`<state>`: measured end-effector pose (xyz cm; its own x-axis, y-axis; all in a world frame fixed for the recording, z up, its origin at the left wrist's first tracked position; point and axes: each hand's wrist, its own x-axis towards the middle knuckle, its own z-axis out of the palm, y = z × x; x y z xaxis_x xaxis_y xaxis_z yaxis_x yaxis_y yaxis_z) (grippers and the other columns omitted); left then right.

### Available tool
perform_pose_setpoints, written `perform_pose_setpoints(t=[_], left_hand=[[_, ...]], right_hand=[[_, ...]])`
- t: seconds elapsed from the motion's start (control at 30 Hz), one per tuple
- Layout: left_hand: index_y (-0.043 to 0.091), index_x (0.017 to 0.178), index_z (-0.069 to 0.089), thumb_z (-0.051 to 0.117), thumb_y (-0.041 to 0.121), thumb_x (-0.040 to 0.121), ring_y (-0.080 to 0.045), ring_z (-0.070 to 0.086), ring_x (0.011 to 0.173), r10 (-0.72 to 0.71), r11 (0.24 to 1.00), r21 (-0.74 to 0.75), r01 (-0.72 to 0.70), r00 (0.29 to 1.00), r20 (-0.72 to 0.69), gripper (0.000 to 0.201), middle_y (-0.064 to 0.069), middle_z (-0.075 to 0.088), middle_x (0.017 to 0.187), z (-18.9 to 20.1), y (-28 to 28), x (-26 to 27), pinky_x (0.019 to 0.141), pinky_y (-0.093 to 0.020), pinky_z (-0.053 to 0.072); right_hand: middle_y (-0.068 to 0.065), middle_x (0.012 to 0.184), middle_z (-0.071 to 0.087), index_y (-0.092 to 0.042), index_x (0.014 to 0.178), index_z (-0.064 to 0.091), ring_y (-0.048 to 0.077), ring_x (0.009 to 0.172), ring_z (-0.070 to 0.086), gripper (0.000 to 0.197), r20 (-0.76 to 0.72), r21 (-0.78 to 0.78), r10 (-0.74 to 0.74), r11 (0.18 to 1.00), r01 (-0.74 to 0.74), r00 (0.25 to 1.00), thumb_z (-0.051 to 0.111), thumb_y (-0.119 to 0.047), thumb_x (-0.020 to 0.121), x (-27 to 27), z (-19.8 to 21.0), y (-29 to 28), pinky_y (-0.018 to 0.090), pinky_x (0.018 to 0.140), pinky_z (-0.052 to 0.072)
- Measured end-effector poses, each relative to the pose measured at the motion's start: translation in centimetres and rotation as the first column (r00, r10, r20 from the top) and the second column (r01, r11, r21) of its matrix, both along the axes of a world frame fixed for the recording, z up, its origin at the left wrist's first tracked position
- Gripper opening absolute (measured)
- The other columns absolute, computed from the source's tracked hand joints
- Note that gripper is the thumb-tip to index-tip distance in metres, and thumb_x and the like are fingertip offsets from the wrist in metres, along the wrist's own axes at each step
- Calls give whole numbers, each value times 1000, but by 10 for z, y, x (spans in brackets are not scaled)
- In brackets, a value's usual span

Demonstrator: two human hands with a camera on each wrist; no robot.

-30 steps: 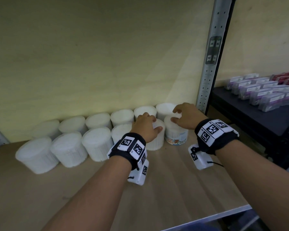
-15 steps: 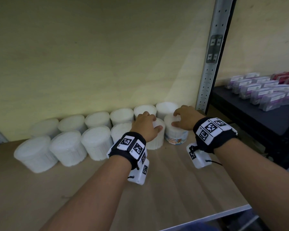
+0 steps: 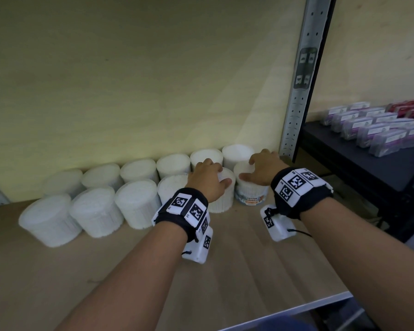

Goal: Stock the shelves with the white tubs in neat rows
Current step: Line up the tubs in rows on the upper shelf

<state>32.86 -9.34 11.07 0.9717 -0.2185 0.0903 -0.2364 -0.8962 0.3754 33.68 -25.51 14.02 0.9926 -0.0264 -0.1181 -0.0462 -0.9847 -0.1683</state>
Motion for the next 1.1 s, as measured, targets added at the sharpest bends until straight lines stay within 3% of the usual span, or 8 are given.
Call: perform_pose_setpoints(t=[0.13,0.33,0.77,1.1], left_hand=[[14,131,51,55,40,91,-26,42,125,0,1000,4,0,1000,2,48,-7,46,133,0,0,0,104,-41,38],[13,132,51,55,39,92,-27,41,126,-2,1000,16,2,1000,2,48,-8,45,134,0,-1,0,104,-38,38],[13,132,51,58,39,90,-26,42,126,-27,1000,4,27,999,-35,49,-8,45,134,5,0,1,105,-36,37],[19,140,44,52,7,92,-20,38,136,-199,978,17,208,955,-220,50,-1,38,148,26,9,2,107,-25,32]], right_hand=[[13,139,42,-10,136,47,33,131,36,62,-13,-6,39,999,-39,999,55,-50,89,0,0,-2,41,108,36],[7,153,31,-18,147,36,26,139,34,65,-70,-19,142,989,-144,987,55,-46,92,1,5,-10,34,113,29],[6,153,30,-17,147,36,24,141,33,61,-51,-15,163,986,-164,985,56,-38,94,-1,5,-11,33,114,28],[7,152,34,-14,146,39,25,139,36,61,-55,-27,153,988,-155,987,58,-36,93,2,7,-8,33,112,31]])
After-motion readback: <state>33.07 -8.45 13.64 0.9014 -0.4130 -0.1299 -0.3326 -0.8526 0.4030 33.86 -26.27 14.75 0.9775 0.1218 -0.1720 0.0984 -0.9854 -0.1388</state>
